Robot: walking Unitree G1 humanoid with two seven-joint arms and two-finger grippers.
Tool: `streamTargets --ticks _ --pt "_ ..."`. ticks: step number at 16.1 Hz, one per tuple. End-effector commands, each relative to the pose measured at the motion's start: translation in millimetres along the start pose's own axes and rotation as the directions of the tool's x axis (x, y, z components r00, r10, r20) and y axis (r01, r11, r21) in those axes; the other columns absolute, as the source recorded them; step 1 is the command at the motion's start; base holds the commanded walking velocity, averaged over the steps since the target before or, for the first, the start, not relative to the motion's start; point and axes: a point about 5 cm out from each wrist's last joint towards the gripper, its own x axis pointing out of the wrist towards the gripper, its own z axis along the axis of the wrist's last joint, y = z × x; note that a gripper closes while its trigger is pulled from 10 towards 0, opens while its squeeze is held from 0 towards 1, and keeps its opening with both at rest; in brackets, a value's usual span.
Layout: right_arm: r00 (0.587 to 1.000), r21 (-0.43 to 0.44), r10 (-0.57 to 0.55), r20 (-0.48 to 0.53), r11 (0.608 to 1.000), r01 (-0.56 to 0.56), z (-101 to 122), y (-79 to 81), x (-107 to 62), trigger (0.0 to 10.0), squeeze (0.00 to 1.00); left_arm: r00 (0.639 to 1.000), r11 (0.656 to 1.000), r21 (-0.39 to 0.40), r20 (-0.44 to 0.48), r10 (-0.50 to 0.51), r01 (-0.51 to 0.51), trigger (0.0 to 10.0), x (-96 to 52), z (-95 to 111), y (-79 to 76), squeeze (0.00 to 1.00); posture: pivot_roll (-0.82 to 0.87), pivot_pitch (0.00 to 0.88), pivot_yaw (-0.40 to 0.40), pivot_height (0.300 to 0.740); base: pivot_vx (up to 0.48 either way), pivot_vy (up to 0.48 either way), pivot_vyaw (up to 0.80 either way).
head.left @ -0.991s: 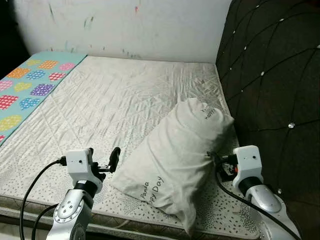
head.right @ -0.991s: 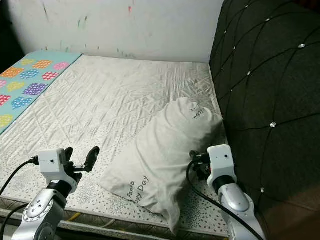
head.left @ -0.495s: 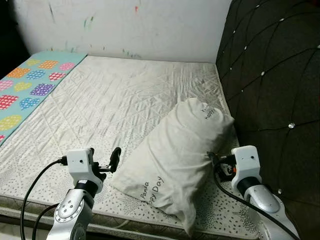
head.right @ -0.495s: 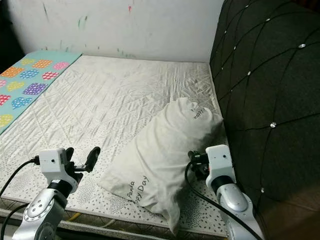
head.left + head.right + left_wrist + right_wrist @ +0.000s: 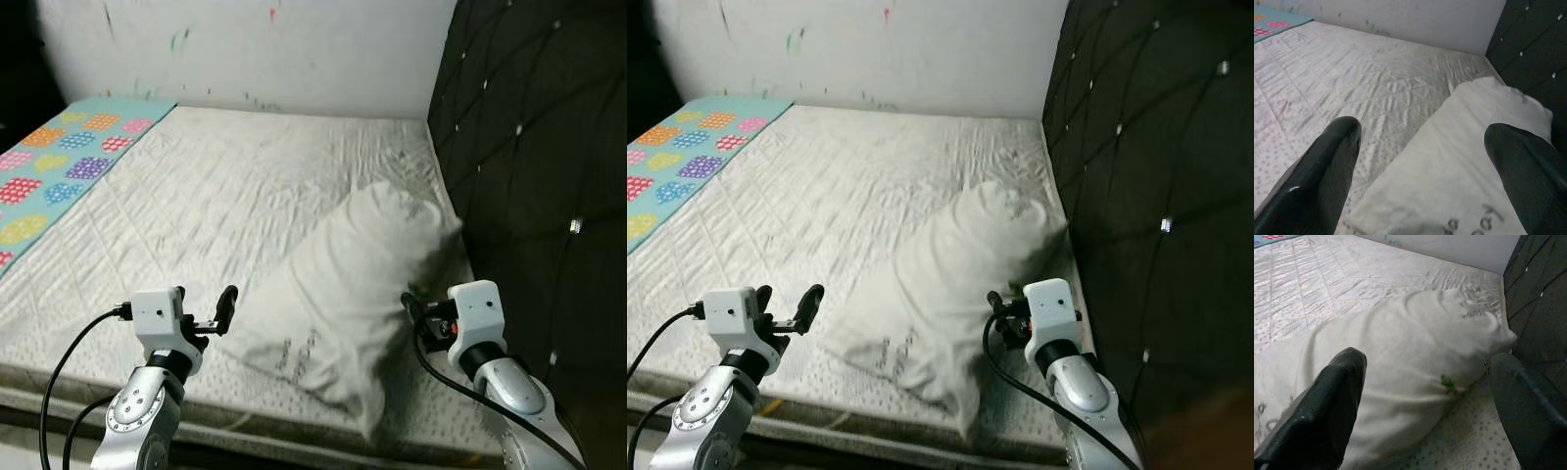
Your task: Clean up the room
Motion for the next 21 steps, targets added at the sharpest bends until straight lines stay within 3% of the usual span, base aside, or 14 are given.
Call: streamTargets --ticks 1,18,21 --pt "1.000 0.008 0.019 0.018 1.000 -0.019 3.9 3.0 0.9 10.0 0.00 1.000 1.000 0.010 0.000 -0.003 0.003 10.0 0.0 2.0 0.7 0.00 -0.16 0.000 0.023 0.621 0.000 0.000 0.00" --pt "0.999 0.008 0.028 0.025 1.000 -0.028 4.9 4.0 1.8 10.0 0.00 1.000 1.000 0.014 0.002 -0.002 0.002 10.0 0.2 2.3 0.7 0.00 -0.16 0.000 0.023 0.621 0.000 0.000 0.00" --pt "0.994 -0.025 0.090 0.061 0.996 -0.088 11.2 10.5 8.4 10.0 0.00 0.997 0.997 0.012 0.033 -0.074 0.073 10.0 -1.1 4.2 -6.4 0.00 -0.16 0.000 0.018 0.621 0.309 0.000 0.00"
